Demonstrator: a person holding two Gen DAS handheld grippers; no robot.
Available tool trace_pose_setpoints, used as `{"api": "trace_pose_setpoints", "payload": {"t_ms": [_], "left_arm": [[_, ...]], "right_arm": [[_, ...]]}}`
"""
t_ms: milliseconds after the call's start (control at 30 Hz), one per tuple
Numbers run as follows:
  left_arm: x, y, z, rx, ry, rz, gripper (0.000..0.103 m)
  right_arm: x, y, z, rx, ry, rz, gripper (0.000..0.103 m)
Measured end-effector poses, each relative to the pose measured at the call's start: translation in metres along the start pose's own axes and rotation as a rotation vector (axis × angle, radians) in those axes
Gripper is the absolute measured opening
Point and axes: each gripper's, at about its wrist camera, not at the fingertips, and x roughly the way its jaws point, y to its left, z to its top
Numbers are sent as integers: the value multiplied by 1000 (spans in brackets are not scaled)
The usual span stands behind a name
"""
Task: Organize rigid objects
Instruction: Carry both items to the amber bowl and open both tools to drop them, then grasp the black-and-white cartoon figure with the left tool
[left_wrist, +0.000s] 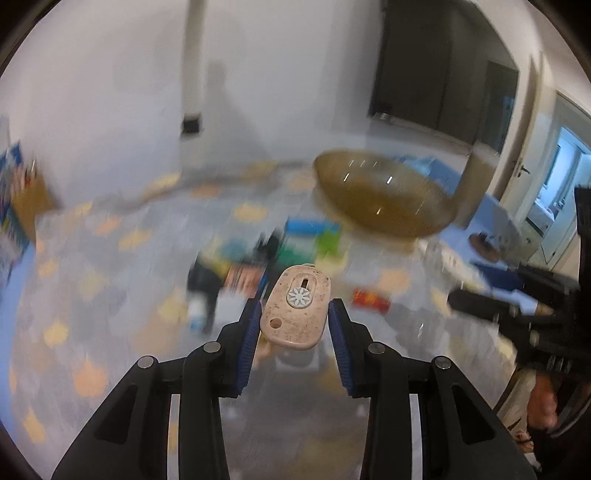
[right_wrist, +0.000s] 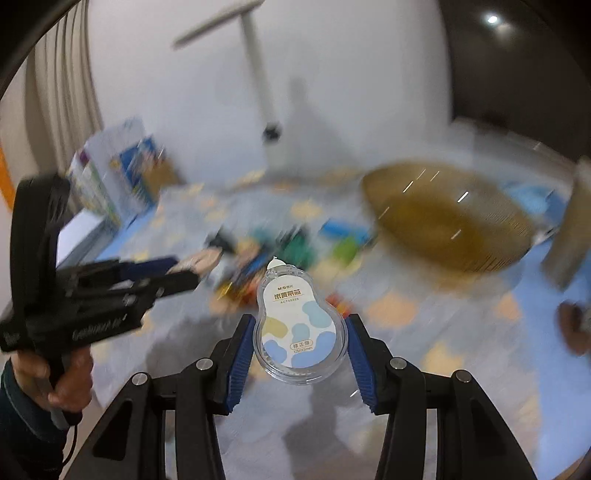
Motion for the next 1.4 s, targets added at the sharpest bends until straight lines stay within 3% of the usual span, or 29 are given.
{"api": "trace_pose_setpoints", "payload": {"t_ms": [133,200,367,500,600,633,667,733,767,800,900,1100,1233,1400], "left_arm": [[8,-34,60,92,-75,-27,34],[21,-55,88,136,-101,-47,34],[87,-90,121,150,-25,-133,34],[143,-103,117,132,91,-150,34],[159,-110,113,131,129,-145,35],[161,-110,113,130,131,-144,40],[160,-109,113,123,132,-131,56],[151,-98,114,86,118,-113,74],[141,-91,114,60,97,-120,74],[128,-81,112,31,77,-130,74],[93,-57,103,-7,31,-124,74],[22,-11,63,-81,-39,-16,75],[-1,15,30,-142,-39,47,82],[6,65,-33,-267,21,195,84]], "right_arm": [[-28,-45,46,53,-109,-129,48],[-30,-75,66,117,-110,-209,48],[2,-123,82,196,17,-257,48],[37,-137,80,194,131,-246,48],[52,-144,79,203,187,-233,48],[55,-148,80,213,204,-236,50],[55,-152,81,219,211,-236,52],[48,-157,83,230,190,-242,55],[39,-159,82,235,160,-246,56],[31,-161,80,241,144,-250,62],[8,-164,72,287,90,-231,64],[-13,-136,55,288,54,-146,64],[-7,-102,41,231,45,-106,64],[26,-90,12,188,20,-179,64]]}}
